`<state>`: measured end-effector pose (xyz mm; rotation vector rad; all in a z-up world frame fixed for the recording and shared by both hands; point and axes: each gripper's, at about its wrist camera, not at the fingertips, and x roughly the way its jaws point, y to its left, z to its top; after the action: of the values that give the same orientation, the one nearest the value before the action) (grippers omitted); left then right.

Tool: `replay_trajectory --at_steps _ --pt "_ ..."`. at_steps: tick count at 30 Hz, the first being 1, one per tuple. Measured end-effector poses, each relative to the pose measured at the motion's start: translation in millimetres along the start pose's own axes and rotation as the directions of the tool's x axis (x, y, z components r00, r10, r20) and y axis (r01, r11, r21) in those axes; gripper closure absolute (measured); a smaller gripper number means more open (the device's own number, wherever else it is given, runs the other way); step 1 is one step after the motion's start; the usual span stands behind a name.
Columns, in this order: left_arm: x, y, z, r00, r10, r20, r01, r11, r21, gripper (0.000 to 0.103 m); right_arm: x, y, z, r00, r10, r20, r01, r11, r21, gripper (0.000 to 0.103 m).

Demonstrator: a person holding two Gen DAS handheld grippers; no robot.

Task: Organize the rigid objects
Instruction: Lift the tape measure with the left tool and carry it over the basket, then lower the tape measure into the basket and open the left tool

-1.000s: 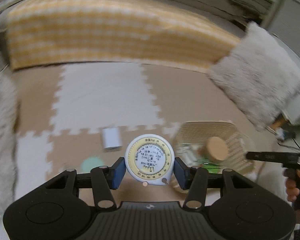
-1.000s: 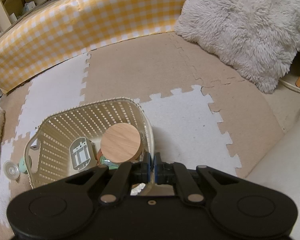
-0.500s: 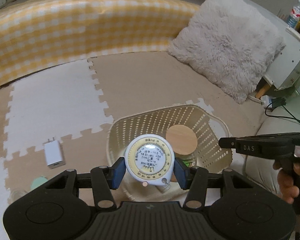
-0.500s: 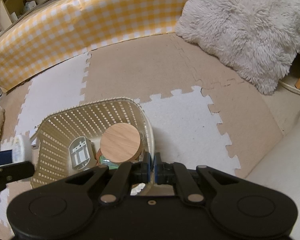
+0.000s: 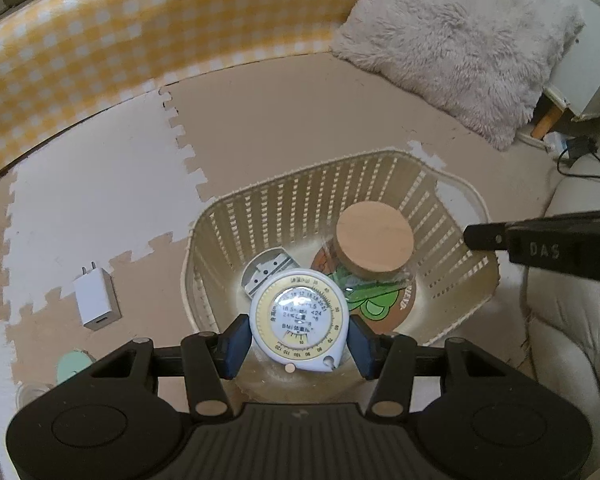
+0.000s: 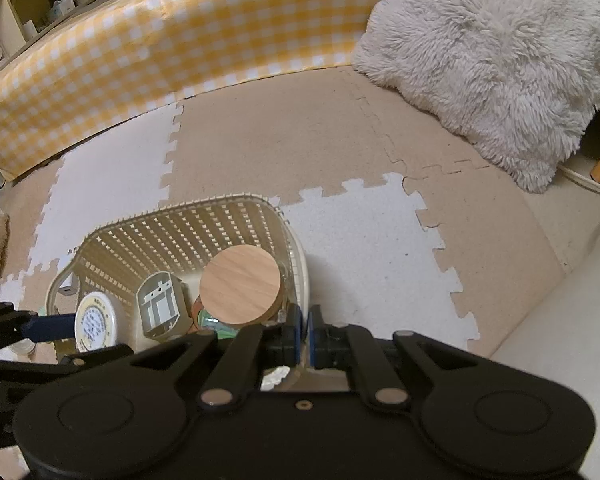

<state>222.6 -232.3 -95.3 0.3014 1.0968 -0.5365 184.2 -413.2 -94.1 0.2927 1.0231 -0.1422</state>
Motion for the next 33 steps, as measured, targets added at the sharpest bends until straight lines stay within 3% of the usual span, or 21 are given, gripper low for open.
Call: replay_trajectory --at_steps 11,13,20,33 --pt "2 -5 -2 1.0 0.017 -0.016 -0.017 0.999 0.031 0.049 1 -2 0 1.0 0.009 -0.002 -0.009 1.0 0.012 0.099" --pt "1 -6 -2 1.0 0.018 -0.014 -0.018 1.0 0.023 0.041 1 -2 0 1.0 0.007 -0.002 -0.007 1.0 0.012 0.099" --pt "-8 -4 -2 1.0 0.017 0.001 -0.017 1.0 0.019 0.037 2 -1 0 1.0 0.004 -0.006 -0.004 1.0 0.015 0.099" --pt "-38 -18 -7 0.998 -0.018 0.056 0.016 0.999 0.042 0.018 2 -2 0 1.0 0.008 -0.004 -0.008 1.0 0.019 0.099"
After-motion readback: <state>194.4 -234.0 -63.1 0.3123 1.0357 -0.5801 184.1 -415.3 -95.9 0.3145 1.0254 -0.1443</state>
